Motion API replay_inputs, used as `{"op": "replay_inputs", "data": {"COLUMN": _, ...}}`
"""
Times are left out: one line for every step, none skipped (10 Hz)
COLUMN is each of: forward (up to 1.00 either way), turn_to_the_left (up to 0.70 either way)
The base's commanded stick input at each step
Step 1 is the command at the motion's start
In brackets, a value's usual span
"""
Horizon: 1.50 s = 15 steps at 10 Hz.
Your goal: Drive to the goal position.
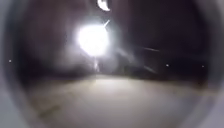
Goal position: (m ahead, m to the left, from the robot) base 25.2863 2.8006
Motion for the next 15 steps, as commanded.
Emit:
{"op": "replay_inputs", "data": {"forward": 1.0, "turn_to_the_left": 0.0}}
{"op": "replay_inputs", "data": {"forward": 1.0, "turn_to_the_left": 0.0}}
{"op": "replay_inputs", "data": {"forward": 1.0, "turn_to_the_left": 0.0}}
{"op": "replay_inputs", "data": {"forward": 1.0, "turn_to_the_left": 0.0}}
{"op": "replay_inputs", "data": {"forward": 1.0, "turn_to_the_left": 0.0}}
{"op": "replay_inputs", "data": {"forward": 1.0, "turn_to_the_left": 0.0}}
{"op": "replay_inputs", "data": {"forward": 1.0, "turn_to_the_left": 0.04}}
{"op": "replay_inputs", "data": {"forward": 1.0, "turn_to_the_left": 0.14}}
{"op": "replay_inputs", "data": {"forward": 1.0, "turn_to_the_left": 0.36}}
{"op": "replay_inputs", "data": {"forward": 1.0, "turn_to_the_left": 0.4}}
{"op": "replay_inputs", "data": {"forward": 1.0, "turn_to_the_left": 0.0}}
{"op": "replay_inputs", "data": {"forward": 1.0, "turn_to_the_left": 0.0}}
{"op": "replay_inputs", "data": {"forward": 1.0, "turn_to_the_left": 0.0}}
{"op": "replay_inputs", "data": {"forward": 1.0, "turn_to_the_left": 0.0}}
{"op": "replay_inputs", "data": {"forward": 1.0, "turn_to_the_left": 0.0}}
